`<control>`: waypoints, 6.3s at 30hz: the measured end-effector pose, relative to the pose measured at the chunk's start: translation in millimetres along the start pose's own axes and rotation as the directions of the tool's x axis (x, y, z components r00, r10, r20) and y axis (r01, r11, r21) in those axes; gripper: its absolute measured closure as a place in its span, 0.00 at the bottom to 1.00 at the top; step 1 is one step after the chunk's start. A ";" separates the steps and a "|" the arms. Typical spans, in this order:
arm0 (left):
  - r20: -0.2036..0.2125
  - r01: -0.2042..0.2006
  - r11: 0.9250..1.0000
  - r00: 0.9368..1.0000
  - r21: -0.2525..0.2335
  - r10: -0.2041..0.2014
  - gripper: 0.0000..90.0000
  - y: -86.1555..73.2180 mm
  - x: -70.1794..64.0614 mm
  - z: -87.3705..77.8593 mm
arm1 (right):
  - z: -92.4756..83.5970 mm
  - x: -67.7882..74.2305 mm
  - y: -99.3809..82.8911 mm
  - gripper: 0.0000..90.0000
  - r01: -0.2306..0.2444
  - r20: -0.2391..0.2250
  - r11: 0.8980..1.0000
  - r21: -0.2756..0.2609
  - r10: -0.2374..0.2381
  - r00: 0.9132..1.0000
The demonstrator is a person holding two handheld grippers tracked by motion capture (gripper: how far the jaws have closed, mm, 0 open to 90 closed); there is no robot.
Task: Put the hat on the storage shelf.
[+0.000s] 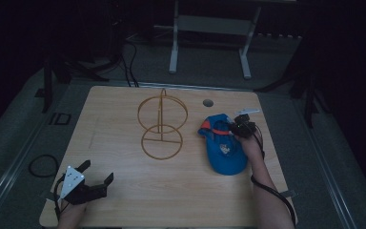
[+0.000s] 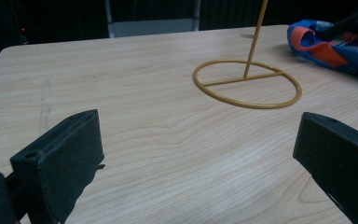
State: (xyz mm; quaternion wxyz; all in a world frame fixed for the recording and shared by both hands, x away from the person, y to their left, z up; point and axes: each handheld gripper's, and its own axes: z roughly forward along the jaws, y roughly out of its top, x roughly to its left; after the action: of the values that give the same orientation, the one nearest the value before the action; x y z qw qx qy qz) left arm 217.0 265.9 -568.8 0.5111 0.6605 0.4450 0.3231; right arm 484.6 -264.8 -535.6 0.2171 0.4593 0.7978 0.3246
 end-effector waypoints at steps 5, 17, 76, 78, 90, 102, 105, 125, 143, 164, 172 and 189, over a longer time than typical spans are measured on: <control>-0.005 -0.002 1.000 1.000 -0.002 0.002 0.02 0.4 -0.9 -0.1 | -23.8 3.1 5.3 0.92 0.003 -0.001 0.998 -0.066 -0.003 1.000; 0.010 -0.010 1.000 1.000 0.005 0.010 0.02 0.5 -4.7 1.5 | -81.7 20.9 21.9 0.93 0.055 0.008 0.973 -0.225 -0.054 0.998; 0.249 -0.119 0.992 0.960 -0.037 0.125 0.06 186.1 -110.9 32.0 | -239.3 89.7 34.0 0.93 0.117 -0.054 0.837 -0.535 -0.172 0.984; 0.257 -0.133 0.990 0.957 -0.036 0.138 0.06 190.1 -114.7 35.8 | -240.2 92.9 33.1 0.93 0.121 -0.058 0.835 -0.537 -0.179 0.982; 0.341 -0.208 0.976 0.914 -0.069 0.219 0.13 227.7 -160.9 72.8 | -243.9 106.6 25.4 0.93 0.145 -0.071 0.828 -0.541 -0.217 0.974; 0.370 -0.254 0.967 0.896 -0.028 0.246 0.19 245.2 -188.6 104.6 | -243.5 116.9 25.2 0.93 0.165 -0.082 0.828 -0.536 -0.246 0.966; 0.370 -0.250 0.968 0.899 -0.002 0.233 0.28 245.8 -193.1 111.2 | -245.4 119.5 25.1 0.92 0.169 -0.086 0.823 -0.542 -0.255 0.963; 0.322 -0.298 0.955 0.905 0.015 0.277 0.97 237.8 -206.9 123.3 | -247.5 135.6 10.2 0.92 0.177 -0.113 0.820 -0.544 -0.281 0.953; 0.333 -0.398 0.896 0.832 -0.197 0.443 0.98 234.8 -211.8 102.2 | -289.1 131.2 -27.8 0.65 0.114 -0.207 0.799 -0.591 -0.286 0.936; 0.576 -0.328 0.857 0.638 -0.397 0.511 0.98 227.8 -179.9 95.0 | -276.4 125.2 -48.4 0.53 0.152 -0.276 0.805 -0.574 -0.365 0.889; 0.677 -0.194 0.888 0.586 -0.417 0.446 0.98 229.8 -174.3 93.1 | -268.3 136.1 -50.3 0.52 0.168 -0.300 0.805 -0.569 -0.393 0.869; 0.710 -0.155 0.893 0.556 -0.422 0.432 0.98 226.1 -175.0 93.8 | -259.4 148.5 -38.9 1.00 0.178 -0.253 0.792 -0.584 -0.386 0.887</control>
State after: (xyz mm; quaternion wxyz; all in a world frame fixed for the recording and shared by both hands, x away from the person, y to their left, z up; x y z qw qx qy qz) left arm 288.8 50.4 -371.4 0.6887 0.7101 -0.0010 0.1466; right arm 222.6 -231.9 -390.4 0.2359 0.1843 0.7579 0.5797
